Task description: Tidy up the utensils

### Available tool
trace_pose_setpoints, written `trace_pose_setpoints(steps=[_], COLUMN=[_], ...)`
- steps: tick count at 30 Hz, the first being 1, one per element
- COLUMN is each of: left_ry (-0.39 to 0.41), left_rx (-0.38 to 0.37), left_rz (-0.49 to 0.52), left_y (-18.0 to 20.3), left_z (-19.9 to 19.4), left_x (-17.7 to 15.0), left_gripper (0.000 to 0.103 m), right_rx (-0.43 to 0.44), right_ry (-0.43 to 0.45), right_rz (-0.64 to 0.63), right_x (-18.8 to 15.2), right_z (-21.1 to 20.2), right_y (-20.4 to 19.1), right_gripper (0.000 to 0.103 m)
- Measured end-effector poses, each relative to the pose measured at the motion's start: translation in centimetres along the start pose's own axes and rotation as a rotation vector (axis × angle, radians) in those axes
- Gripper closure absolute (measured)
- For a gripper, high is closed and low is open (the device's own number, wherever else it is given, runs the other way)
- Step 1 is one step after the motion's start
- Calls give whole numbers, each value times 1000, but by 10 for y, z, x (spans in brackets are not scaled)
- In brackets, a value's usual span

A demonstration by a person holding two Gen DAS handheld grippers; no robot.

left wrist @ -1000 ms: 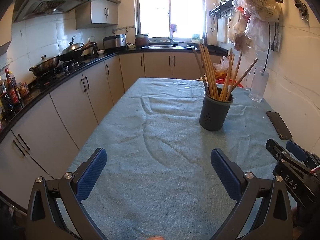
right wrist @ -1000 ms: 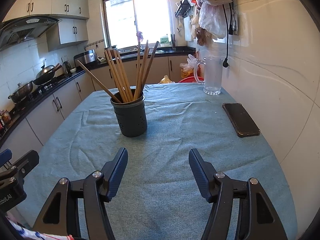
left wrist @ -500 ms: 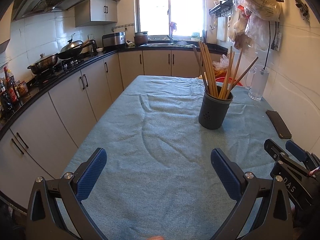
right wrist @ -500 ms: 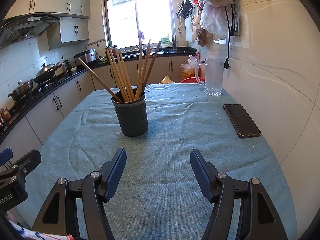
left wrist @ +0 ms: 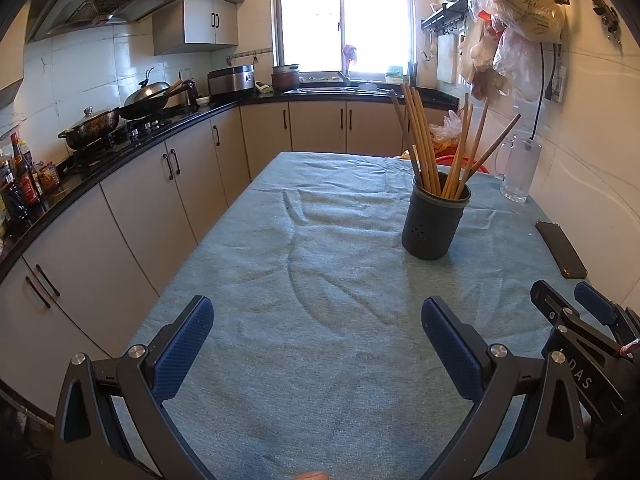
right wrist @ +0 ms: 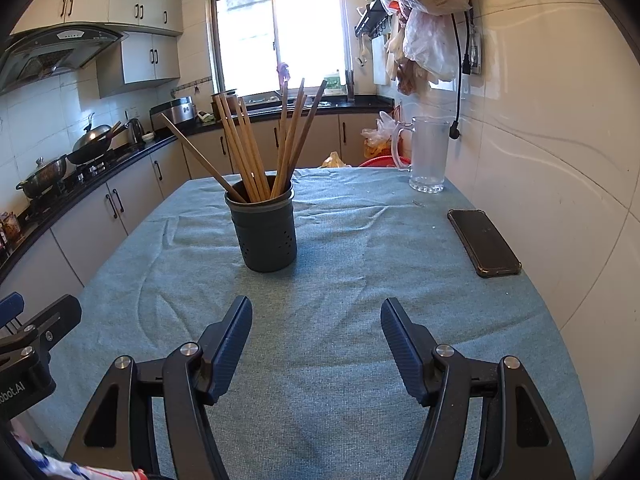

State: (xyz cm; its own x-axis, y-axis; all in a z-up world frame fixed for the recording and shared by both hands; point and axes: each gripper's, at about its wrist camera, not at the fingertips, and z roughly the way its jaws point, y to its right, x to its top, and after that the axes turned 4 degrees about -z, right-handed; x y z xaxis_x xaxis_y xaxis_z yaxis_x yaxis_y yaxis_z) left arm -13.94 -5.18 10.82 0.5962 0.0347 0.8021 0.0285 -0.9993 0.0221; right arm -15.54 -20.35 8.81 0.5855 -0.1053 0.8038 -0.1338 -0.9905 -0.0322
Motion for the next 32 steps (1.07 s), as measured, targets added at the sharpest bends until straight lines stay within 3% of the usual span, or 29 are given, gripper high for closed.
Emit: trace_pose_setpoints(steps=[32], left_ry=[-35], left_rx=[-15], left_rz=[-12], left_y=[-2], left_z=[8], left_x=[-6], left_gripper=[0], right_rx=[8], right_ry=[-3], right_rz=[-30], right_x=[-5], right_z=[1], right_y=[-9], right_gripper=[29])
